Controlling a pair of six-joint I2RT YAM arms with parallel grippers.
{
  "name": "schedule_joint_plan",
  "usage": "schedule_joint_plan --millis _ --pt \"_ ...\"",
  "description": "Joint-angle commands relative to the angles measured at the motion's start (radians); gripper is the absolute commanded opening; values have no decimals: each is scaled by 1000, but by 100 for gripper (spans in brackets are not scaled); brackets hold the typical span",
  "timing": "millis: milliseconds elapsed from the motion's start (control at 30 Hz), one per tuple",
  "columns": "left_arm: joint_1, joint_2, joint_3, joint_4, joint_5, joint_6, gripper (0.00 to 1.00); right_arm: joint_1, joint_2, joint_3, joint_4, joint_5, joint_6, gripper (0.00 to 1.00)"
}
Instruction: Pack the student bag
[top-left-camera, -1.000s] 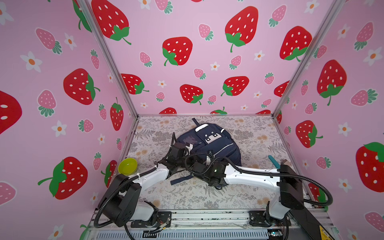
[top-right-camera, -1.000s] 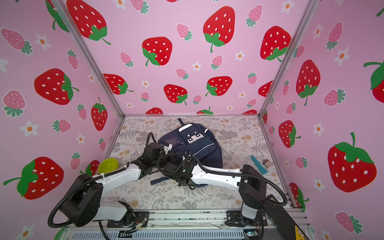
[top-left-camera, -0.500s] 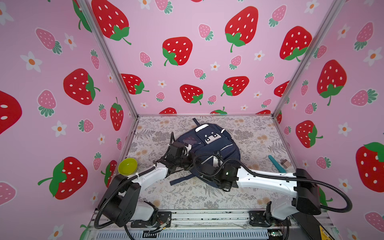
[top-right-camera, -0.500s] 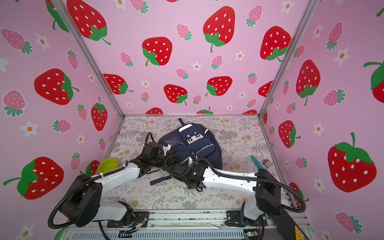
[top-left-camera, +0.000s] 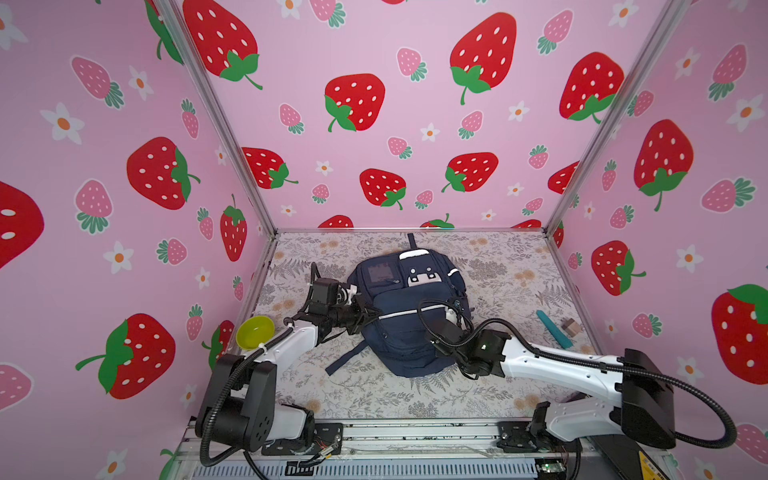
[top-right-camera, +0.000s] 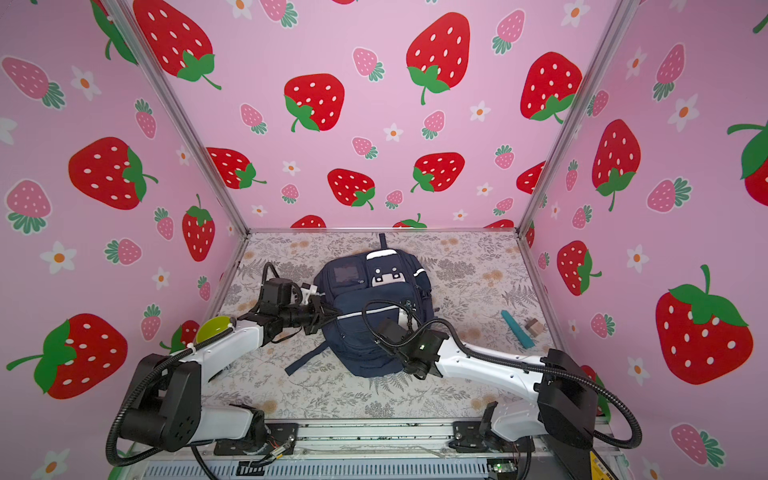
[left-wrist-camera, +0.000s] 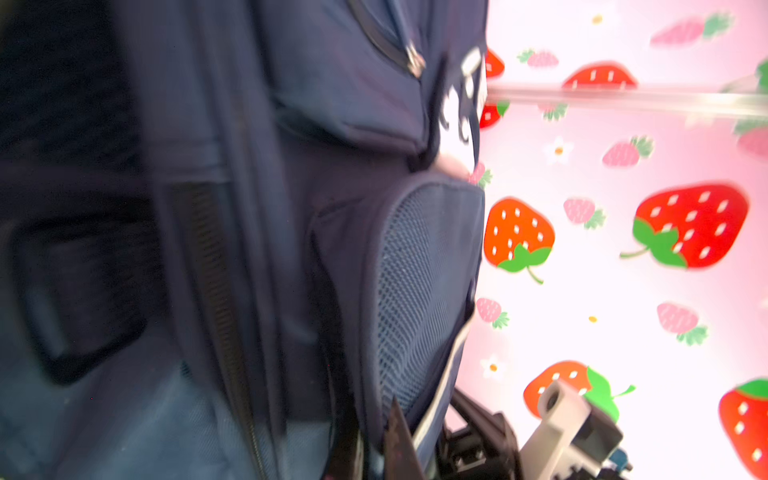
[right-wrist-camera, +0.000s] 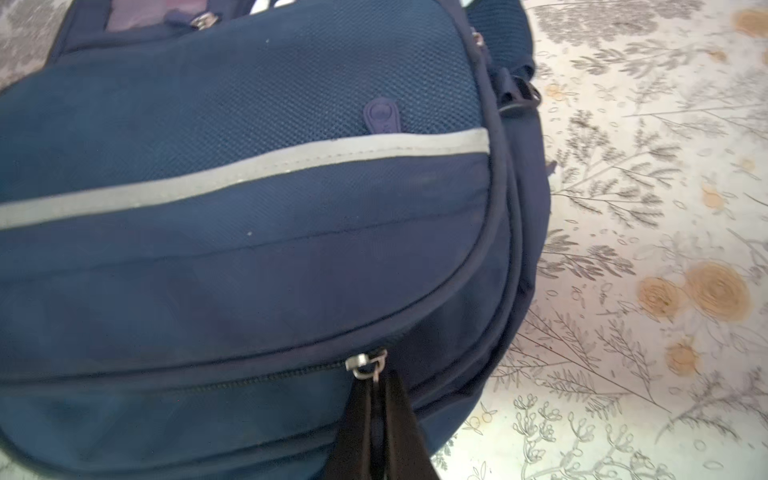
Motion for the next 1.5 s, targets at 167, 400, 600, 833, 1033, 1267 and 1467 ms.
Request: schedule_joint_plan --millis 167,400,600,833,1033,1267,1467 --pt "111 -7 102 -72 -99 59 32 132 142 156 -3 -75 -143 0" --pt "86 -265 -53 -194 -121 29 48 148 139 229 47 -96 -148 0" --pt "-24 -439 -174 -134 -156 -156 53 146 116 228 91 -136 -159 0" --pt "-154 -375 -115 -83 -220 -212 53 148 110 214 127 -171 -146 0" --pt "-176 -309 -85 -75 -256 -194 37 148 81 186 124 -167 -129 0" --pt "-103 -288 -54 -118 -247 -129 11 133 10 122 73 -127 -100 0" --pt "-65 -250 5 -207 -245 -30 0 75 -73 24 71 -161 -117 0"
